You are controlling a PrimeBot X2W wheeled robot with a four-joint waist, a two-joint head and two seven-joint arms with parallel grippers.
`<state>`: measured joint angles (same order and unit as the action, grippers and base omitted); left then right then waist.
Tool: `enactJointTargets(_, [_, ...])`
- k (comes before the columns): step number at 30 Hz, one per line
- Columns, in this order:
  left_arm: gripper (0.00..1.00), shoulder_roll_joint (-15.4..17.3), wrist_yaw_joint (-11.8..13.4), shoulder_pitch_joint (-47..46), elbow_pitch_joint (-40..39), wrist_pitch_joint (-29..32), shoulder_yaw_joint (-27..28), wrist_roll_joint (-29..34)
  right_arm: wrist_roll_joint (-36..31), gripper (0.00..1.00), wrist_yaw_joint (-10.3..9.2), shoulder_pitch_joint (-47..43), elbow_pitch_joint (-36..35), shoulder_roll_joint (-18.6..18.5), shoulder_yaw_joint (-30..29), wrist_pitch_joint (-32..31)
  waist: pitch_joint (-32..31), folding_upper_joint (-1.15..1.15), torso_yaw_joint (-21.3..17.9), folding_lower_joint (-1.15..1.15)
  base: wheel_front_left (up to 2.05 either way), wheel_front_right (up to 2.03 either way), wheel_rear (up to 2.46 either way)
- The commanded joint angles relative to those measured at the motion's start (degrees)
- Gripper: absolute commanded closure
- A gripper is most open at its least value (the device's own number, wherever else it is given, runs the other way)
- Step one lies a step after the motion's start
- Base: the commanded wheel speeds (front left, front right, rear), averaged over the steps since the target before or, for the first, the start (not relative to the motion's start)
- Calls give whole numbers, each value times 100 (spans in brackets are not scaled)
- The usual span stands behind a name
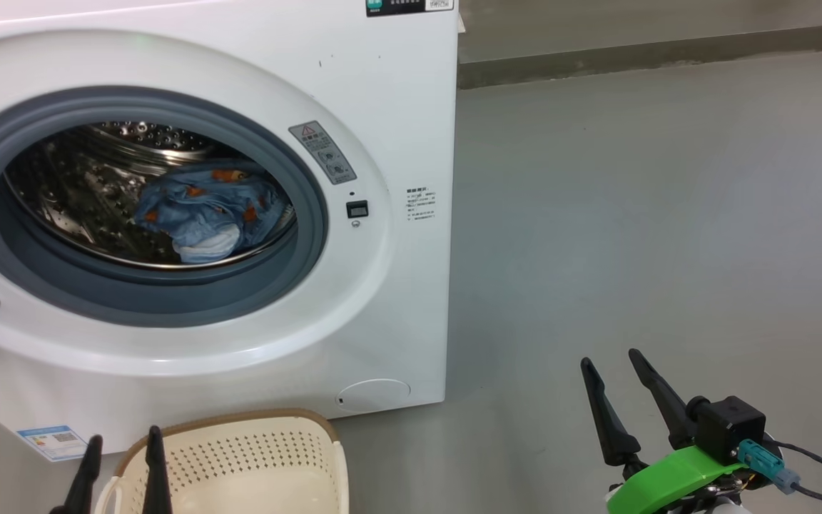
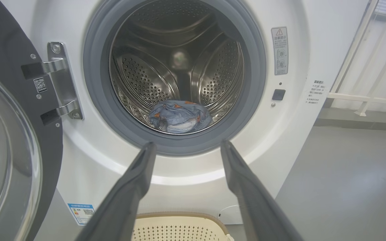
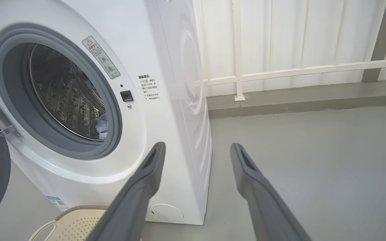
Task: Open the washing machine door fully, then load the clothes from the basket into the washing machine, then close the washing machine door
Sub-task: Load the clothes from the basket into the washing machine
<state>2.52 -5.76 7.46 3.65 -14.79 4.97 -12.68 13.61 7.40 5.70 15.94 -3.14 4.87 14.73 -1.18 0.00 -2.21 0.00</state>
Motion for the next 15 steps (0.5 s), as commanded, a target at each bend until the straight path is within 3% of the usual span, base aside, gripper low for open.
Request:
enactJointTargets(1, [0,37,64,-94,-174,-21,160,-50,-79,0,9,27,-165,26,133,27,-2,0,5,0,0,0,0])
enactJointTargets(15, [0,36,161,-91,-84,-21,157,-80,-111,0,9,6,-203,26,122,27,-21,0,0,0,0,0,0])
